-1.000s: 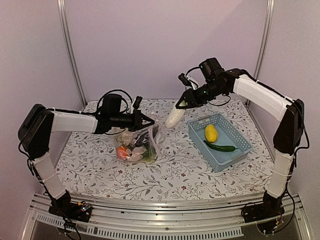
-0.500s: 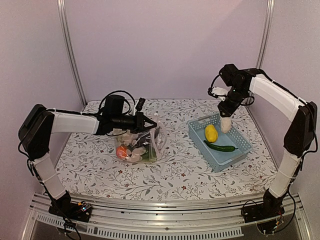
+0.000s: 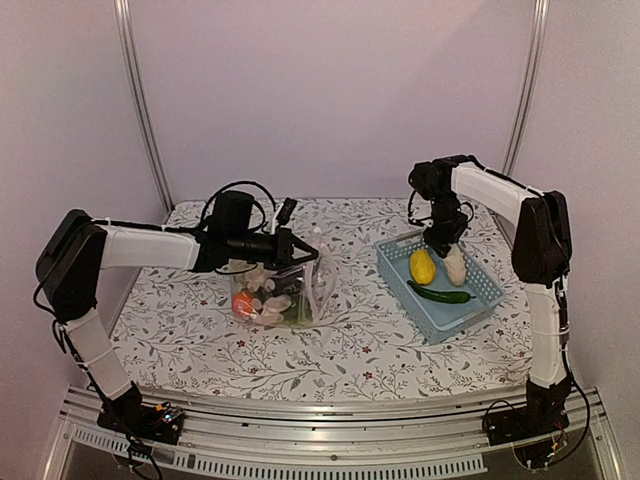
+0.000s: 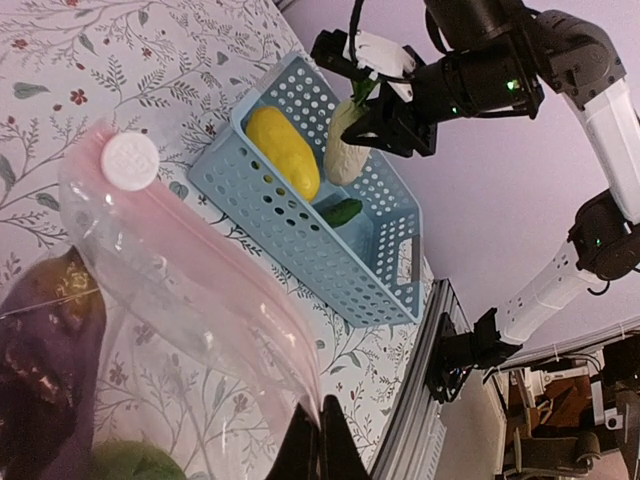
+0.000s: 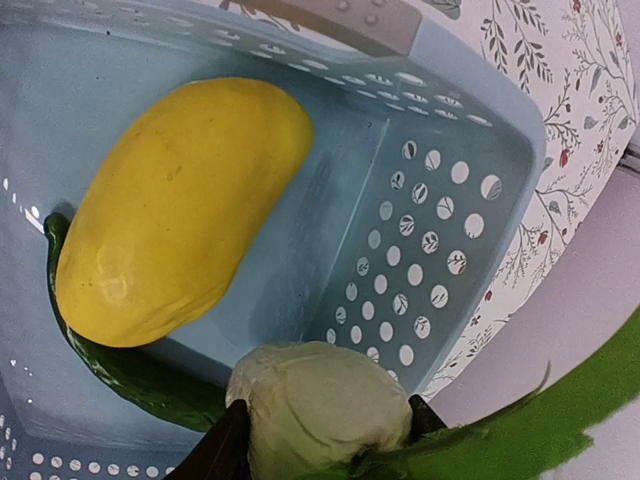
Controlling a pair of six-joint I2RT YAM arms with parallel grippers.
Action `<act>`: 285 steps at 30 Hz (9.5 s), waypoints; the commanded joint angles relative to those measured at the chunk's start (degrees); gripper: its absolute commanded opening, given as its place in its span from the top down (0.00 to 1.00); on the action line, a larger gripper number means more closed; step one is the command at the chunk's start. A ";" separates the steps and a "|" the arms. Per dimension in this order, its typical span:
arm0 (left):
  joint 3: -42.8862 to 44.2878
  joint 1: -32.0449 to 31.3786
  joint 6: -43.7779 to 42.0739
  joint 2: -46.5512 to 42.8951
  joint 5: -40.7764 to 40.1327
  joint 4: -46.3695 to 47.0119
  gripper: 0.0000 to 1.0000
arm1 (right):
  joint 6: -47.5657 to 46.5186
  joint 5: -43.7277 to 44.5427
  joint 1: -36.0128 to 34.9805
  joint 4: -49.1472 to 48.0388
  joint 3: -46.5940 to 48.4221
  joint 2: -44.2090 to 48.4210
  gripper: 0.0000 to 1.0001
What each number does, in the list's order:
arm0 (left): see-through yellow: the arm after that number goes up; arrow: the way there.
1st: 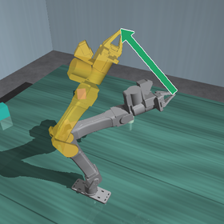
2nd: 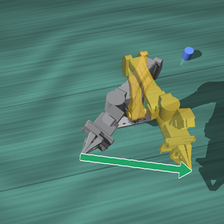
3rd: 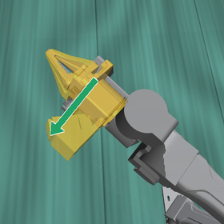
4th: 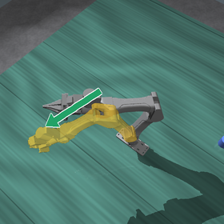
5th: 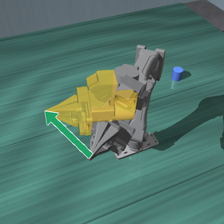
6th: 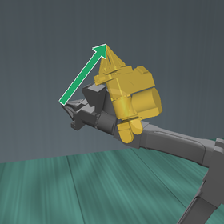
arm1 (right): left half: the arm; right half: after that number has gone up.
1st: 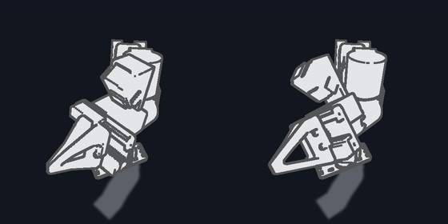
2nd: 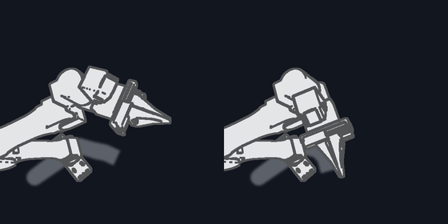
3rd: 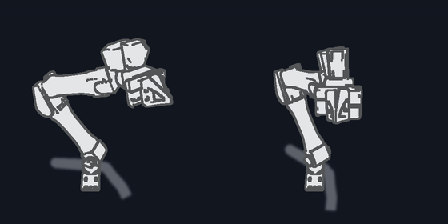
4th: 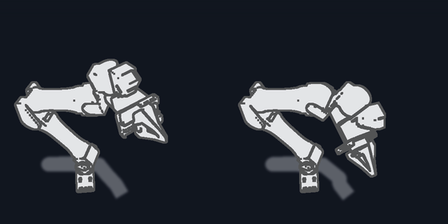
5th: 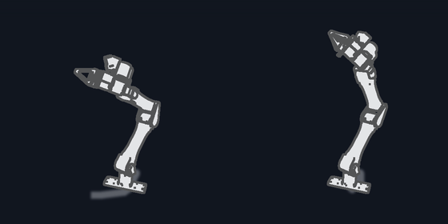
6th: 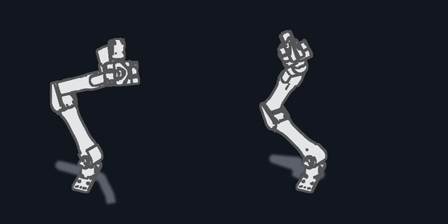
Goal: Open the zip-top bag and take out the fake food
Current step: Place the fake vegetable in the bin, then pick up the fake fruit from the zipper food storage bag, then place the fake vegetable in the bin, then adjust the zipper on the food storage bag at the center of the board.
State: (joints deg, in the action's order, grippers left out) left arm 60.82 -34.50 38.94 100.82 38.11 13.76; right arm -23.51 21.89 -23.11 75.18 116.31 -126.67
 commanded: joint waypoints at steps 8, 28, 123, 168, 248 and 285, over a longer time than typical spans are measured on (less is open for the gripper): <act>1.78 -0.83 -2.00 -2.28 0.43 -2.70 1.00 | 2.49 -18.43 0.27 5.71 5.16 7.47 0.30; 5.61 -0.13 -14.05 -7.75 6.14 -8.48 1.00 | 20.25 -65.56 -14.62 -12.40 7.99 5.38 0.60; -11.51 2.60 -14.97 -5.83 -16.66 -26.46 0.73 | 22.50 -58.16 -26.04 -21.58 9.81 -19.41 0.27; -12.12 2.60 -14.55 -6.27 -16.07 -25.55 0.82 | 15.33 -53.26 -28.26 -17.18 6.50 -16.61 0.24; 3.63 4.76 -29.70 -17.60 -31.33 -29.10 0.46 | 6.95 -35.71 1.54 -6.67 -3.72 -2.71 0.47; 10.72 9.25 -30.32 -10.93 -30.70 -46.00 0.39 | 11.19 -52.87 -18.78 -24.11 -19.58 13.84 0.45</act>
State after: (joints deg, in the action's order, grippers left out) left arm 70.04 -26.06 8.58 90.76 6.33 -29.17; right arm -15.00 -27.75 -38.13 54.19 95.07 -107.24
